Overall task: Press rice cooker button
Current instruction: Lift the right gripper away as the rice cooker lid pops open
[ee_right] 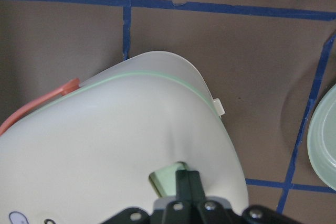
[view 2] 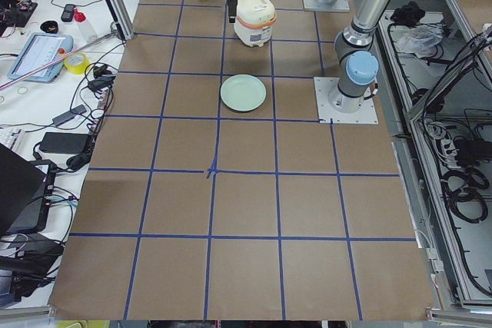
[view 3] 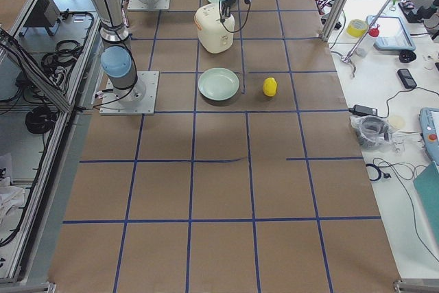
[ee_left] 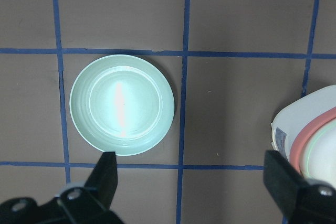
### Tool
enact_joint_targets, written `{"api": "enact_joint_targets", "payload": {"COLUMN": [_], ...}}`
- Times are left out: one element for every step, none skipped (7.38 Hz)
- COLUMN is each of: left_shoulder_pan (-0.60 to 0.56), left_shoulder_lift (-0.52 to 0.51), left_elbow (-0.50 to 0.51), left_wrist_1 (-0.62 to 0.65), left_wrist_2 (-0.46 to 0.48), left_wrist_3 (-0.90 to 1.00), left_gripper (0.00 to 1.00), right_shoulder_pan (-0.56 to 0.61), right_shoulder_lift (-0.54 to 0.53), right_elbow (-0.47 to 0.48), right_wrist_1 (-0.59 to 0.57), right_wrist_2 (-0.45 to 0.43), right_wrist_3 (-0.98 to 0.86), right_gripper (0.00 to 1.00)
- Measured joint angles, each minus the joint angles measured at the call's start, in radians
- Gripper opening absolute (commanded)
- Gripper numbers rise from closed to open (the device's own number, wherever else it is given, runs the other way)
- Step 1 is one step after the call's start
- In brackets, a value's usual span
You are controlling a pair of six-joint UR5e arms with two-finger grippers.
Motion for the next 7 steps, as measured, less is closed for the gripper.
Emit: {"api": "enact_joint_targets", "payload": {"left_shoulder_pan": [0.000,0.000,0.000,0.000,0.000,0.000,0.000], "left_shoulder_lift": [0.000,0.000,0.000,0.000,0.000,0.000,0.000], "left_elbow": [0.000,0.000,0.000,0.000,0.000,0.000,0.000], "left_wrist_1": [0.000,0.000,0.000,0.000,0.000,0.000,0.000], "left_wrist_2": [0.000,0.000,0.000,0.000,0.000,0.000,0.000], "left_wrist_3": [0.000,0.000,0.000,0.000,0.000,-0.001,-0.001], "left_gripper": [1.00,1.00,1.00,1.00,1.00,1.00,1.00], "right_shoulder_pan": [0.000,0.000,0.000,-0.001,-0.009,-0.027,-0.060], "right_shoulder_lift": [-0.003,-0.016,-0.029,-0.046,-0.054,-0.055,-0.055], "right_elbow": [-0.010,-0.032,-0.060,-0.096,-0.141,-0.188,-0.224], "right_wrist_1": [-0.001,0.002,0.010,0.033,0.067,0.106,0.134], "right_wrist_2": [0.004,0.011,0.015,0.016,0.012,-0.002,-0.024], "right_wrist_3": [0.014,0.041,0.075,0.107,0.121,0.127,0.124], "right_gripper": [0.88,1.00,1.00,1.00,1.00,1.00,1.00]}}
